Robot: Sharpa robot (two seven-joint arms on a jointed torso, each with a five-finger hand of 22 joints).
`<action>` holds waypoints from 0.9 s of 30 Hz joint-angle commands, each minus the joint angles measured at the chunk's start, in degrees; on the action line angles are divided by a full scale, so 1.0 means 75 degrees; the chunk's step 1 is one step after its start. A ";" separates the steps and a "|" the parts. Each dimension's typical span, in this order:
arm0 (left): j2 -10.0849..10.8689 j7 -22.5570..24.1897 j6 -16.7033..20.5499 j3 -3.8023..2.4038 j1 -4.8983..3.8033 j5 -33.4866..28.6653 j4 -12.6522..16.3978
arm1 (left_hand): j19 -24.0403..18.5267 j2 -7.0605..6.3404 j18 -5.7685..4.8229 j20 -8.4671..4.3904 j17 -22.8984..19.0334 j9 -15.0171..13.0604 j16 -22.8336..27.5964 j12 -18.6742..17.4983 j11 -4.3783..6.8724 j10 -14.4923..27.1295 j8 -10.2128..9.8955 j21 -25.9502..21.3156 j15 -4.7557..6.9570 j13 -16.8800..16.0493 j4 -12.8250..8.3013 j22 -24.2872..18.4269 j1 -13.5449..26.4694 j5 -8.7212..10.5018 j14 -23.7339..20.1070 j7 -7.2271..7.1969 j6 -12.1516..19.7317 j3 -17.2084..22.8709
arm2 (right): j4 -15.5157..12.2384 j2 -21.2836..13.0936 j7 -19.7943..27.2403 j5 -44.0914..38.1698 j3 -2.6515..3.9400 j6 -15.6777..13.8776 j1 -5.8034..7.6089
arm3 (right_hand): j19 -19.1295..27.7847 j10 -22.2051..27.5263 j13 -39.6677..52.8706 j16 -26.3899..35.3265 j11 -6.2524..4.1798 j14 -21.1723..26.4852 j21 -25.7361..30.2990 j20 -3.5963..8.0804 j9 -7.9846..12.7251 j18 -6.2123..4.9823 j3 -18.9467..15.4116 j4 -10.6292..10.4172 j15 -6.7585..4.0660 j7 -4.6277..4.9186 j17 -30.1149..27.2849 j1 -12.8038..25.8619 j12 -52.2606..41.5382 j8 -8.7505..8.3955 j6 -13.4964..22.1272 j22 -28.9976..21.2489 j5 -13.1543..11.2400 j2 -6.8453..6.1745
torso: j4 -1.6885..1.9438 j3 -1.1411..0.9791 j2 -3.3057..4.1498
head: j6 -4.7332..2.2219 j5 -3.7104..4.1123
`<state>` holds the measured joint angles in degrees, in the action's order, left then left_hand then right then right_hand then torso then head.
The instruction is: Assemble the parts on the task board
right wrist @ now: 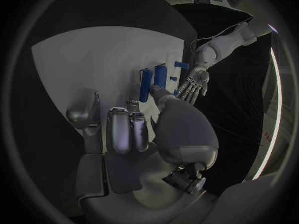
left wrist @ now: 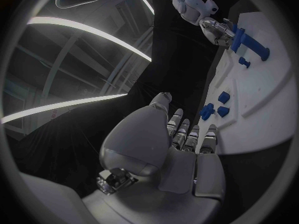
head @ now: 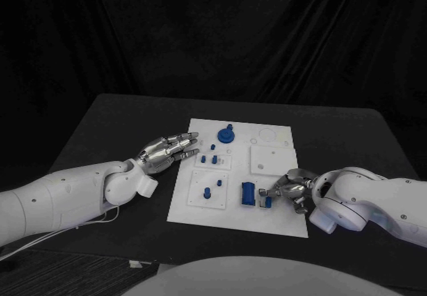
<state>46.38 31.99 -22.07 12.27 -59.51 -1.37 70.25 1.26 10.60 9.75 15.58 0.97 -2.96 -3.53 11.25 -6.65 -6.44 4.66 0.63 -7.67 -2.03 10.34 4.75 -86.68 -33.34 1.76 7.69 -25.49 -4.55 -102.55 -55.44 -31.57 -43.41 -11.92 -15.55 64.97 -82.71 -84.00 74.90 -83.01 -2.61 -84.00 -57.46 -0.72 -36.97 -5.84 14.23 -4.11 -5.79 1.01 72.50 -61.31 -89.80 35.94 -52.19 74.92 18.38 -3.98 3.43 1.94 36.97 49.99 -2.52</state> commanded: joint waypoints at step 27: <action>-0.0018 -0.0022 -0.0172 -0.0007 0.0026 -0.0038 -0.0007 | 0.0028 0.0036 0.0092 -0.0003 0.0006 -0.0012 -0.0032 0.0017 -0.0053 -0.0004 0.0060 0.0042 -0.0043 -0.0009 -0.0043 0.0006 -0.0012 -0.0029 0.0023 0.0052 -0.0039 0.0049 | -0.0008 0.0139 -0.0229 -0.0986 0.0001 0.0040 0.0037 | -0.0023 -0.0800 0.2013 -0.0023 -0.0025 -0.0369 -0.0004 0.0080 -0.0181 -0.0017 -0.0196 -0.0131 -0.0060 0.0037 0.0014 0.0035 -0.0027 0.0132 0.0289 0.0921 -0.0174 -0.0052 | 0.0003 0.0002 0.0003 | 0.0001 -0.0004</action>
<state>46.32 31.61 -22.43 12.24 -59.47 -1.41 70.08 1.26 10.60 9.75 15.58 0.96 -2.96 -3.53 11.25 -6.65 -6.44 4.89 0.63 -7.67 -2.03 10.10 4.75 -86.68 -33.34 1.76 7.90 -25.70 -4.31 -102.42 -54.42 -32.11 -47.86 -11.92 -15.35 65.13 -82.71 -84.00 74.90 -83.01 -2.60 -84.00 -57.46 -0.31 -38.28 -5.83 13.21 -5.13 -5.79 1.21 72.49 -61.30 -89.80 36.72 -50.35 74.90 17.42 -3.99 3.46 1.96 37.00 49.99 -2.59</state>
